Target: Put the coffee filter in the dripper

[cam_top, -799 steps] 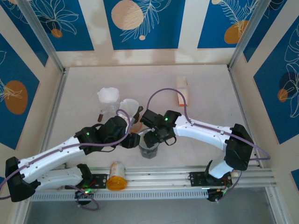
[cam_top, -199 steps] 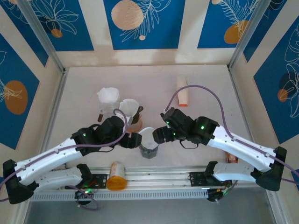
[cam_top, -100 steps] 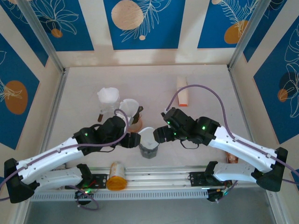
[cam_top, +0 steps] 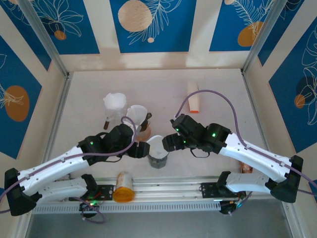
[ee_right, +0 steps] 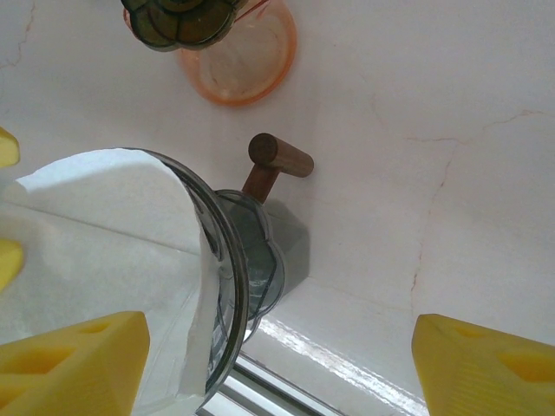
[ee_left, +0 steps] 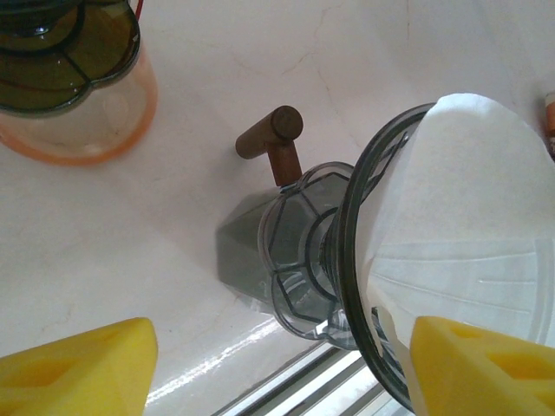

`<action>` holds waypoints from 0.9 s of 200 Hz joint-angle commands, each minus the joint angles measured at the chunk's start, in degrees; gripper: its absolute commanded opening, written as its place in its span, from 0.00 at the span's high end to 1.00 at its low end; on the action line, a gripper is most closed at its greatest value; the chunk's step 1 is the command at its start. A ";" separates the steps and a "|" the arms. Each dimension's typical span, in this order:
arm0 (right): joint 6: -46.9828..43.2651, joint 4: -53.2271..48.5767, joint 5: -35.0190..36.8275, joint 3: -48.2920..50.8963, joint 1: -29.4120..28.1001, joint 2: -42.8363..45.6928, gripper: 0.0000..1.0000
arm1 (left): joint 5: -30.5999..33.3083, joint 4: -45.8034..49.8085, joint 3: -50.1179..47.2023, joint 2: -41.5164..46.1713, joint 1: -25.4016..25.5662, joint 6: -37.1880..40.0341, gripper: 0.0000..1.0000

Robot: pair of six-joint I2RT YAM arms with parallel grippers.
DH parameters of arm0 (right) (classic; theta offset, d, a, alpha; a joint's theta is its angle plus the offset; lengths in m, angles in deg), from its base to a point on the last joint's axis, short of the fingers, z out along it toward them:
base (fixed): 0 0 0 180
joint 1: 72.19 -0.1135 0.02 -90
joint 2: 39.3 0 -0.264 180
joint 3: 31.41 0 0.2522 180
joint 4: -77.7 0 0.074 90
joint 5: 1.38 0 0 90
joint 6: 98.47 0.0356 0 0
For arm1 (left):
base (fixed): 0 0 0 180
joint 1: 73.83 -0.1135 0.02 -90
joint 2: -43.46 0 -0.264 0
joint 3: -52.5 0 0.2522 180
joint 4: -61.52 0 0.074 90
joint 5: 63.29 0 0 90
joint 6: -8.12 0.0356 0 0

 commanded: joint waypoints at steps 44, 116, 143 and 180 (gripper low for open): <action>1.46 -0.41 2.68 -0.36 0.41 3.31 0.19 | 2.20 0.24 0.98 3.32 -0.72 -0.58 0.04; 2.64 2.64 6.34 2.61 0.48 8.68 0.20 | 13.04 3.75 4.44 7.67 -2.00 1.68 0.00; 2.56 2.81 6.35 3.24 0.61 9.52 0.20 | 10.59 4.56 4.90 9.38 -10.37 3.22 0.08; 2.36 3.56 5.48 3.84 0.66 9.64 0.20 | 7.49 3.94 5.12 12.69 -23.98 4.08 0.27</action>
